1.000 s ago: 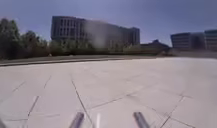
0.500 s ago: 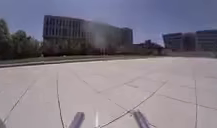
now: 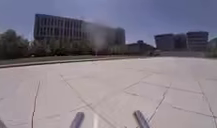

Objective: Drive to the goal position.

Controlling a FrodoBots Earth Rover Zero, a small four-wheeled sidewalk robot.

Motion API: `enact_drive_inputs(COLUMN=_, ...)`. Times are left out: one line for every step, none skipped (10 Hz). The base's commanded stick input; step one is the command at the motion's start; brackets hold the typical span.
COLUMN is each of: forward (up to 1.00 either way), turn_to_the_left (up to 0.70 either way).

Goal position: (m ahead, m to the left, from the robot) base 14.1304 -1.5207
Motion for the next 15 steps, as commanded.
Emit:
enact_drive_inputs(forward=1.0, turn_to_the_left=-0.27)
enact_drive_inputs(forward=1.0, turn_to_the_left=-0.27)
enact_drive_inputs(forward=1.0, turn_to_the_left=-0.27)
enact_drive_inputs(forward=1.0, turn_to_the_left=-0.27)
enact_drive_inputs(forward=1.0, turn_to_the_left=-0.27)
enact_drive_inputs(forward=1.0, turn_to_the_left=-0.27)
enact_drive_inputs(forward=1.0, turn_to_the_left=-0.27)
enact_drive_inputs(forward=1.0, turn_to_the_left=-0.27)
enact_drive_inputs(forward=1.0, turn_to_the_left=-0.27)
enact_drive_inputs(forward=1.0, turn_to_the_left=-0.27)
enact_drive_inputs(forward=1.0, turn_to_the_left=-0.27)
enact_drive_inputs(forward=1.0, turn_to_the_left=-0.27)
enact_drive_inputs(forward=1.0, turn_to_the_left=-0.27)
enact_drive_inputs(forward=1.0, turn_to_the_left=0.0)
enact_drive_inputs(forward=1.0, turn_to_the_left=0.0)
